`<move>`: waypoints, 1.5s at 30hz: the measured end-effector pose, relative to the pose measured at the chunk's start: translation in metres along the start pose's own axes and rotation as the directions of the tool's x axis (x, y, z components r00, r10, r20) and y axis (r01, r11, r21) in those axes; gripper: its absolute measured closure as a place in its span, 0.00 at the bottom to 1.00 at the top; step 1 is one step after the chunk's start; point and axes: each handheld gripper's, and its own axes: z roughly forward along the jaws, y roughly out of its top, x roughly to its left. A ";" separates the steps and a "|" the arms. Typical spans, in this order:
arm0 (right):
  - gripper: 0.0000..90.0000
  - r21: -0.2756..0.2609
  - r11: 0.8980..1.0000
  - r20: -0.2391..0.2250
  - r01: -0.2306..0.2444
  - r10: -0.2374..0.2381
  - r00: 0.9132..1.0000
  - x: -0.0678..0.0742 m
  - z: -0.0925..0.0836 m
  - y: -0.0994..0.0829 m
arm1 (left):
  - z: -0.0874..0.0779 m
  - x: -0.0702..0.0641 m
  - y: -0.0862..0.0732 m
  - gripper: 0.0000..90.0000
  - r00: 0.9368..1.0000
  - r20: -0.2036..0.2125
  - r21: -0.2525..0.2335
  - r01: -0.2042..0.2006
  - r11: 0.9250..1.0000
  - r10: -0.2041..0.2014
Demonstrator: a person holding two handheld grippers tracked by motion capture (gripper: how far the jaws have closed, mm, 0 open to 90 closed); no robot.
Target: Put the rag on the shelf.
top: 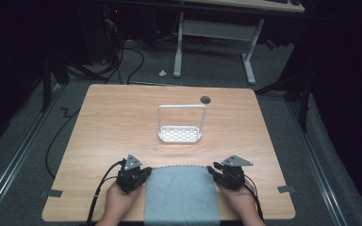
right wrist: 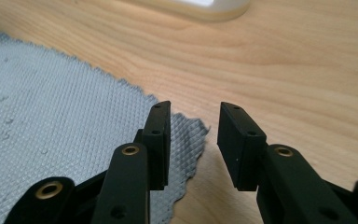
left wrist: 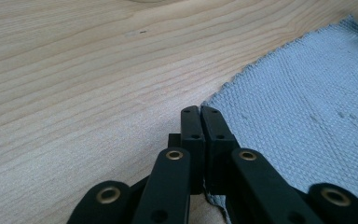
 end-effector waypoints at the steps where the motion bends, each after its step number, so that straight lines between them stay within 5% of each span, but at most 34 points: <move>1: 0.73 0.009 1.000 0.009 0.024 -0.024 1.000 0.001 0.003 0.000 | 0.000 0.000 0.000 0.98 1.000 -0.001 -0.001 0.001 1.000 -0.001; 8: 0.79 0.019 0.999 0.031 0.036 -0.037 0.999 0.004 0.010 0.000 | 0.000 0.000 0.000 0.98 1.000 0.002 -0.001 0.005 1.000 -0.005; 17: 0.99 0.022 0.997 0.017 0.074 -0.075 0.997 0.012 0.009 -0.001 | 0.000 0.000 0.000 0.98 1.000 0.004 -0.003 0.004 1.000 -0.004; 23: 0.99 -0.037 0.996 0.016 0.083 -0.083 0.996 0.019 -0.007 -0.004 | -0.010 -0.004 -0.005 0.98 1.000 0.014 -0.077 0.004 0.997 -0.003; 28: 0.99 -0.133 0.985 0.056 0.105 -0.099 0.994 0.027 -0.029 -0.006 | -0.025 -0.021 -0.009 0.99 0.999 -0.036 -0.187 -0.022 0.982 0.015; 34: 0.99 -0.239 0.965 0.092 0.110 -0.090 0.992 0.033 -0.040 -0.001 | -0.040 -0.035 -0.005 0.99 0.994 -0.108 -0.322 -0.037 0.946 0.002; 45: 0.99 -0.334 0.932 0.119 0.143 -0.109 0.987 0.037 -0.047 0.023 | -0.051 -0.032 0.021 0.99 0.993 -0.118 -0.379 -0.035 0.925 -0.011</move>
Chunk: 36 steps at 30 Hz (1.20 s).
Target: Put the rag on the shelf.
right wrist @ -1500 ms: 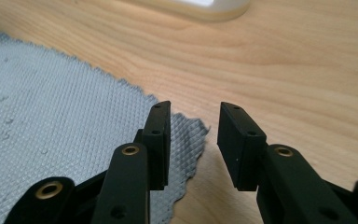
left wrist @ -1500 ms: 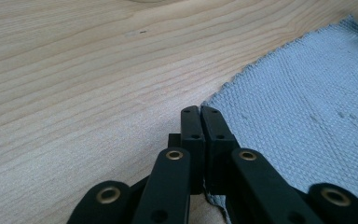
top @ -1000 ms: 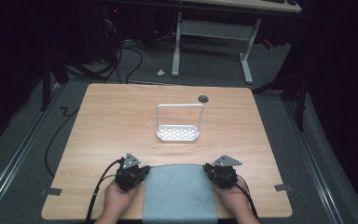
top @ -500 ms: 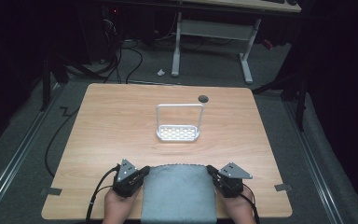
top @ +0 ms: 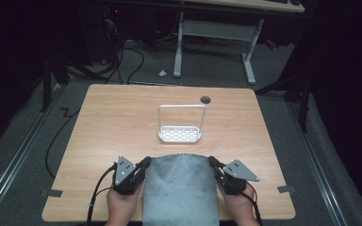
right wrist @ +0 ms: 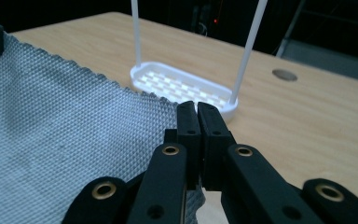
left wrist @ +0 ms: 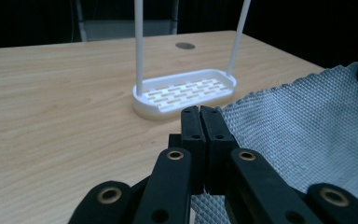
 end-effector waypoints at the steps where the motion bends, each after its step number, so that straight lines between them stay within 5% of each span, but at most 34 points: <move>1: 0.99 -0.006 1.000 -0.002 0.005 -0.005 1.000 0.000 0.000 0.003 | -0.001 0.001 0.005 0.99 1.000 0.001 -0.007 -0.004 1.000 0.004; 11: 0.99 -0.098 0.995 0.014 0.019 -0.018 1.000 -0.009 -0.008 0.044 | -0.007 0.000 0.045 0.99 0.998 -0.010 -0.079 -0.061 0.995 0.060; 21: 0.99 -0.199 0.980 0.032 0.018 -0.011 0.999 -0.017 -0.024 0.081 | -0.019 0.002 0.084 0.99 0.998 -0.007 -0.155 -0.068 0.986 0.068; 30: 0.99 -0.237 0.971 0.038 0.023 -0.015 0.999 -0.022 -0.029 0.101 | -0.024 0.004 0.112 0.99 0.996 -0.025 -0.202 -0.094 0.975 0.091; 36: 0.99 -0.249 0.968 0.053 0.014 -0.001 0.999 -0.029 -0.025 0.112 | -0.015 0.007 0.125 0.99 0.994 -0.041 -0.194 -0.112 0.975 0.106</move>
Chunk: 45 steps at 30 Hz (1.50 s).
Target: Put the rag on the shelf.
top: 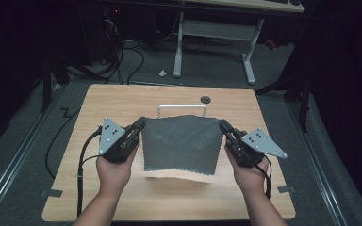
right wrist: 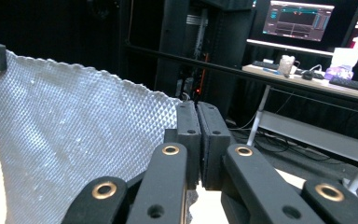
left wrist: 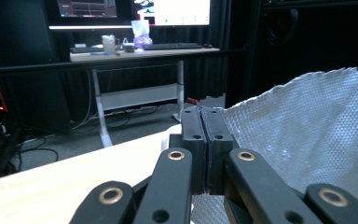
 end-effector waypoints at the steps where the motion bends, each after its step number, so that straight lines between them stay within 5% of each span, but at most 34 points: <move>1: 0.99 0.001 1.000 0.004 -0.007 0.007 1.000 -0.002 0.002 0.001 | 0.004 0.001 0.001 0.99 1.000 -0.004 0.004 -0.005 1.000 0.005; 9: 0.99 0.003 0.999 0.024 -0.045 0.045 0.999 -0.017 0.021 0.009 | 0.026 0.011 0.012 0.99 1.000 -0.012 0.007 -0.020 1.000 0.020; 26: 1.00 -0.009 1.000 0.060 -0.009 0.010 0.998 -0.039 0.071 0.030 | 0.081 0.036 0.034 0.99 0.990 -0.100 0.002 -0.100 0.995 0.100; 33: 1.00 -0.014 1.000 0.086 -0.015 0.016 0.996 -0.052 0.095 0.034 | 0.105 0.044 0.032 0.99 0.989 -0.127 -0.004 -0.080 0.997 0.079; 43: 1.00 0.010 1.000 0.080 -0.025 0.025 0.997 -0.070 0.127 0.031 | 0.139 0.059 0.030 0.99 0.978 -0.147 0.077 -0.136 0.988 0.146; 45: 1.00 0.019 0.999 0.074 -0.036 0.035 0.997 -0.072 0.134 0.031 | 0.145 0.063 0.025 0.99 0.980 -0.143 0.100 -0.123 0.987 0.137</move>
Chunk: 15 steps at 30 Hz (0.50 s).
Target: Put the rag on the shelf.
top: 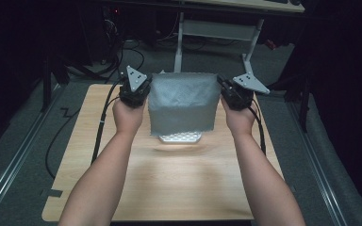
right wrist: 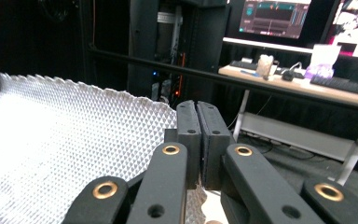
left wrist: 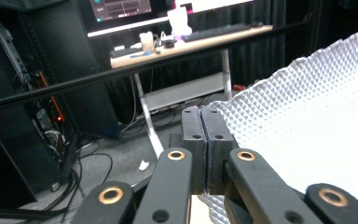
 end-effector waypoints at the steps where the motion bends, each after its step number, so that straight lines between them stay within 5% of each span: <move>1: 1.00 0.007 1.000 0.003 0.005 -0.005 1.000 0.000 0.003 -0.001 | 0.003 0.002 -0.002 0.99 1.000 0.002 0.013 0.008 1.000 -0.008; 6: 1.00 0.049 0.998 0.013 0.037 -0.037 0.999 -0.001 0.019 -0.012 | 0.011 0.003 -0.011 0.99 1.000 -0.002 0.050 0.008 0.999 -0.008; 15: 1.00 0.132 0.990 0.007 0.043 -0.044 0.999 -0.007 0.035 -0.042 | 0.020 0.003 -0.038 0.99 0.997 0.081 0.118 -0.005 0.993 -0.005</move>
